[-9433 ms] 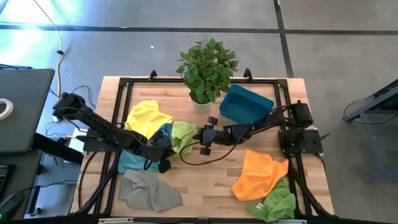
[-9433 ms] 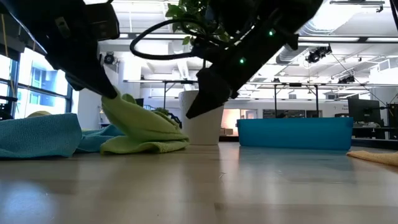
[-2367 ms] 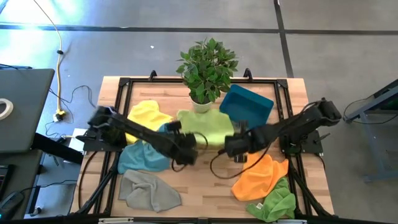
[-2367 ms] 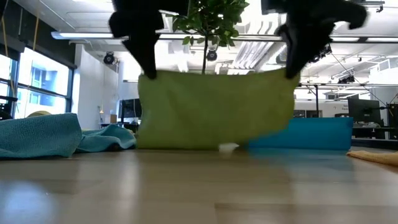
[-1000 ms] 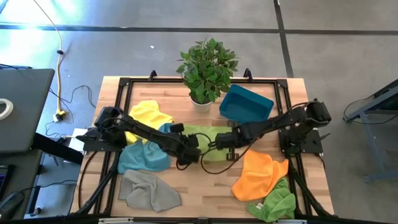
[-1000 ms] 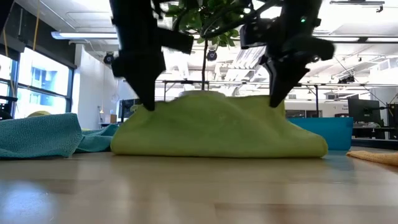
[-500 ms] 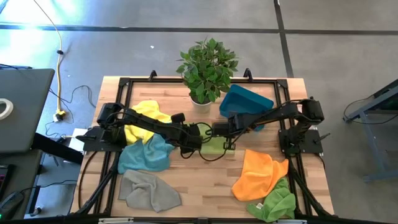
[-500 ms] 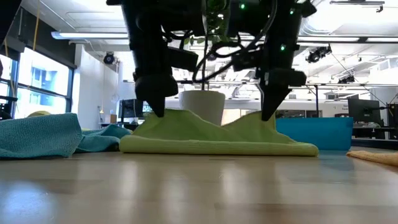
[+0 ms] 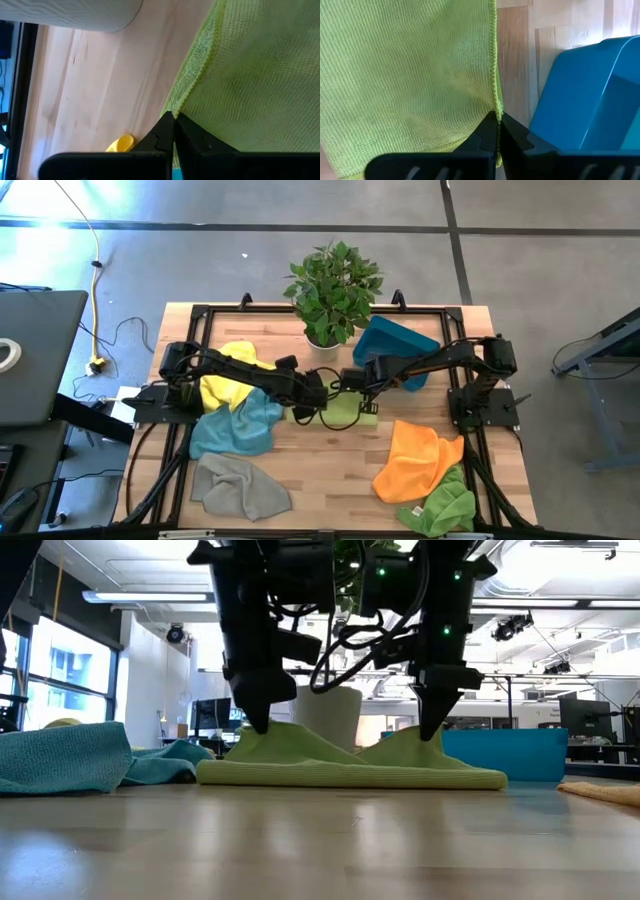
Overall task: Fold microfiber towels
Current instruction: Fold the light green towel
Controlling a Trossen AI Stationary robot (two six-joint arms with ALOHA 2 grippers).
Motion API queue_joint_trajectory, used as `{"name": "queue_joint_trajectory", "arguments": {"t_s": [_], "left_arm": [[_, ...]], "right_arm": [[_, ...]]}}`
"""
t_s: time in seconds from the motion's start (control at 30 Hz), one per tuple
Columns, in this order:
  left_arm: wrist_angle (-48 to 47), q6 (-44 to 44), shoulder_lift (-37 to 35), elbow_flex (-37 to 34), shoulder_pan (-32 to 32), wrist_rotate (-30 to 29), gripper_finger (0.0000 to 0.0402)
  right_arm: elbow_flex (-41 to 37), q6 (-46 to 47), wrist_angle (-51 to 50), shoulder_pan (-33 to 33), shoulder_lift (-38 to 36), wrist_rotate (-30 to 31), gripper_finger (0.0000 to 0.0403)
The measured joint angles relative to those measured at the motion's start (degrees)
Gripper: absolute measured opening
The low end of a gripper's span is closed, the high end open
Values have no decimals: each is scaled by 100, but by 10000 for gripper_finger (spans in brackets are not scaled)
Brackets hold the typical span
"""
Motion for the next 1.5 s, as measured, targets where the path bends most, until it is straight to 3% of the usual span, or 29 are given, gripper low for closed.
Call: {"name": "queue_joint_trajectory", "arguments": {"t_s": [0.27, 0.47, 0.63, 0.97, 1.37, 1.5], "left_arm": [[-5, -26, 0, 0, 121, 148, 1], [-6, -111, 0, 0, 157, 170, 1], [-3, -131, 0, 0, 167, 143, 1], [1, -318, 0, 0, 271, 115, 5], [-105, -566, 0, 0, 227, -72, 148], [-271, -350, 0, 0, 104, 596, 157]], "right_arm": [[0, -20, -154, 2, 0, 3, 10], [0, 74, -326, 45, -15, 501, 96], [0, 197, -289, 76, -22, 355, 148], [0, 221, 349, 238, -11, 144, 139], [2, 512, 167, 421, -7, 211, 134], [-477, 596, 569, 527, -135, 431, 134]]}}
